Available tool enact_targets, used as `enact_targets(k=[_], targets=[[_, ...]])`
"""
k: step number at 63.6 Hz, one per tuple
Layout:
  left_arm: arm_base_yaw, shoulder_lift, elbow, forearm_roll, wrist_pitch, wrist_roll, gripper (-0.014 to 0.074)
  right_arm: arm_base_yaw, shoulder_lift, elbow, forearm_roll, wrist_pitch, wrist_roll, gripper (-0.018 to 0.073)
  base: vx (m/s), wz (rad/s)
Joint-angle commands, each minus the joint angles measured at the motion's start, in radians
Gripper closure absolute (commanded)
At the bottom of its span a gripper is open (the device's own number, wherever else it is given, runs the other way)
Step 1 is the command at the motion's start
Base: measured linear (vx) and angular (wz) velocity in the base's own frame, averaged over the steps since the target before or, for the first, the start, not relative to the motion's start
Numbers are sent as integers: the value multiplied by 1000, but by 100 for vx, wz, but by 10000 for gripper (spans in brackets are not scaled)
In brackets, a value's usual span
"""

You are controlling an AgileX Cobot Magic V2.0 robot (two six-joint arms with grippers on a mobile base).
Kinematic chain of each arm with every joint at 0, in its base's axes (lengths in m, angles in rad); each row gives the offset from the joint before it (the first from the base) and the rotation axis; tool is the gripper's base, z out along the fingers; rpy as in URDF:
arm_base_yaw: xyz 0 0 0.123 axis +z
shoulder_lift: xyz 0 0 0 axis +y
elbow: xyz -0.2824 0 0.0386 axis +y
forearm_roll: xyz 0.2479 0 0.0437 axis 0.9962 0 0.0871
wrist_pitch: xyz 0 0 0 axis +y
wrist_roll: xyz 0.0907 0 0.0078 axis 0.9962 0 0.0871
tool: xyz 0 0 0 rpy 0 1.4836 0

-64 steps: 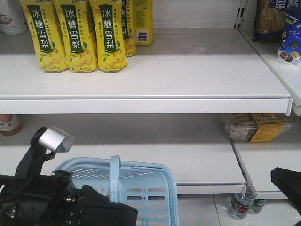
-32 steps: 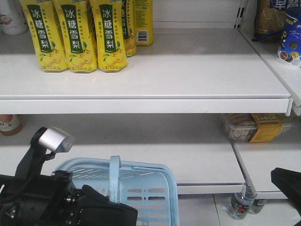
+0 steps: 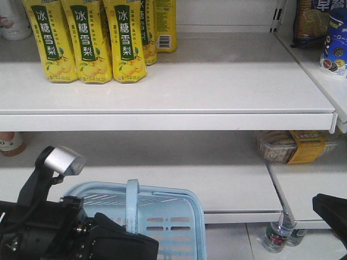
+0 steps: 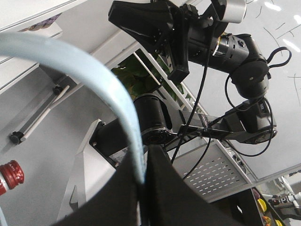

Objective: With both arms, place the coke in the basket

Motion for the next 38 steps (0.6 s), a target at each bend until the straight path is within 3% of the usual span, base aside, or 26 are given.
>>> enact_targets(k=[1, 38], targets=[[-2, -24, -36, -122, -79, 17, 603, 1, 3, -25, -13, -64, 0, 564, 0, 0], [-2, -24, -36, -124, -76, 17, 603, 1, 3, -25, -13, -64, 0, 564, 0, 0]])
